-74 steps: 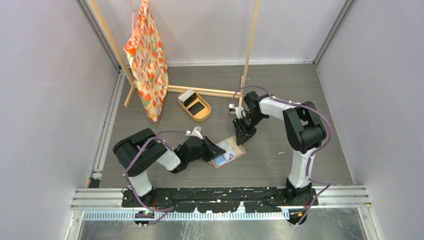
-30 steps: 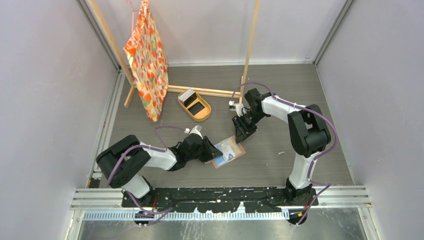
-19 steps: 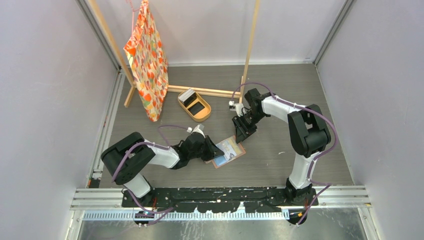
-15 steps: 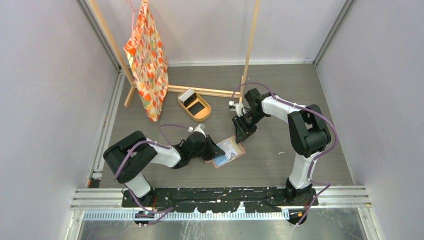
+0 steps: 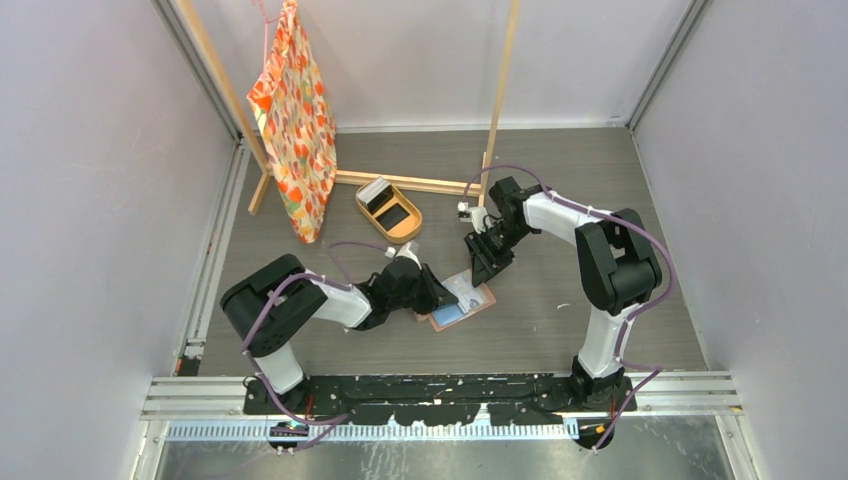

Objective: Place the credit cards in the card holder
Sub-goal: Insert the credit card at the center of the board.

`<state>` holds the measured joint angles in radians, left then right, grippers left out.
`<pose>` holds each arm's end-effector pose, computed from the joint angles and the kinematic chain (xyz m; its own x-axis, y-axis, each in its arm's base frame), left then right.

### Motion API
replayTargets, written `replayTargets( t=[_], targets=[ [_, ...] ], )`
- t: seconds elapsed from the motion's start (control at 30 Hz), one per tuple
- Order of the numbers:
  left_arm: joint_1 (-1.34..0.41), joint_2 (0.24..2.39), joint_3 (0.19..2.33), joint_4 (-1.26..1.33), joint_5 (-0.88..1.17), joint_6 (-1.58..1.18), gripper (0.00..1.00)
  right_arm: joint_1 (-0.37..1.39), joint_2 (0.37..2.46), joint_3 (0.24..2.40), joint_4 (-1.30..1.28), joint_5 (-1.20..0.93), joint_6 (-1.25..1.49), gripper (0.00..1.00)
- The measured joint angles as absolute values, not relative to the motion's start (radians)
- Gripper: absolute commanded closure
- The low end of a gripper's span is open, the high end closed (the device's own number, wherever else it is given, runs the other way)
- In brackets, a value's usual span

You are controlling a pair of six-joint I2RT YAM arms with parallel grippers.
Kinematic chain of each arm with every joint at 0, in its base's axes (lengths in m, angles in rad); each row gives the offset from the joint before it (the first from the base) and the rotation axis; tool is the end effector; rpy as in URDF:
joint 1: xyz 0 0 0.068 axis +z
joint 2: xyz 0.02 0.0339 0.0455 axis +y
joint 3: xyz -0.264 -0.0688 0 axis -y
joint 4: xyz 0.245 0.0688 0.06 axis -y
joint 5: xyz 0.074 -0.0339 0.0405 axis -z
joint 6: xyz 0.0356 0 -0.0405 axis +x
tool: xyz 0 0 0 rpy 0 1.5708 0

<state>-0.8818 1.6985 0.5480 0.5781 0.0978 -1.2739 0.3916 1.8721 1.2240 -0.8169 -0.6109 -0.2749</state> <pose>0.1883 -0.2340 0.1169 -0.8852 -0.4221 -0.1953 -0.0893 0.5664 -0.8193 0.3072 0.1489 0.1630 -0.7846 -0.5645 -0.2565 -0.6043 0.6034 0.5203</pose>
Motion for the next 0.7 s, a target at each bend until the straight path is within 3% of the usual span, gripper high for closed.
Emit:
replayTargets(
  t=[0.23,0.47,0.7],
  targets=[
    [-0.881,1.736,0.585,0.580,0.100,-1.273,0.87,0.392,1.872,1.224,-0.817,-0.611,-0.276,0.58],
    [-0.877,1.731,0.585,0.587,0.102,-1.269,0.77,0.392,1.861,1.224,-0.817,-0.607,-0.284,0.58],
    [-0.874,1.623,0.565,0.544,0.088,-1.219,0.73,0.392,1.794,1.223,-0.815,-0.624,-0.295,0.60]
  ],
)
